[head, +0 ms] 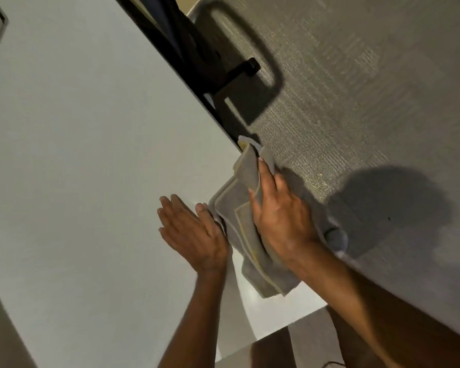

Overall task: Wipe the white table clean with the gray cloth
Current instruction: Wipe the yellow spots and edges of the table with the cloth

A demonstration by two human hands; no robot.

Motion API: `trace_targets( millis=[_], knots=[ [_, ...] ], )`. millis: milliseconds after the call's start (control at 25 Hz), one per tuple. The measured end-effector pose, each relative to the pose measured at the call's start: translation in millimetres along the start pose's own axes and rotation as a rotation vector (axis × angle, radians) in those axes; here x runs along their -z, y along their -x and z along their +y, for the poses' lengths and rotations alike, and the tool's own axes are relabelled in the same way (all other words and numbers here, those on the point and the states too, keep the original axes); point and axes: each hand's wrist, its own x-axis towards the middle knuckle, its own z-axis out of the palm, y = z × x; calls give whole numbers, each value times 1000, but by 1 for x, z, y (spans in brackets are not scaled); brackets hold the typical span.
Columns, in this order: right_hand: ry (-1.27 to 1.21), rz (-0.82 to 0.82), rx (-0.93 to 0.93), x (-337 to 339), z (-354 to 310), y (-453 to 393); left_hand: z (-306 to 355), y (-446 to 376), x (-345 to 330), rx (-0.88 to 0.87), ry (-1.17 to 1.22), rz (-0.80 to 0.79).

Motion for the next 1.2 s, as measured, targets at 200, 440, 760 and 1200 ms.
trace_targets(
  millis=[200,440,760,1200],
  knots=[
    [-12,69,119,-9,-62,-110,-1,-1,-2,-22,-95,7],
    [-78,28,169,2,-61,-112,-3,0,-2,-37,-125,7],
    [-214,-44,68,12,66,87,5,-1,-1,-17,-130,15],
    [-24,82,178,-7,-49,-88,-2,-3,-3,-39,-178,-10]
  ],
)
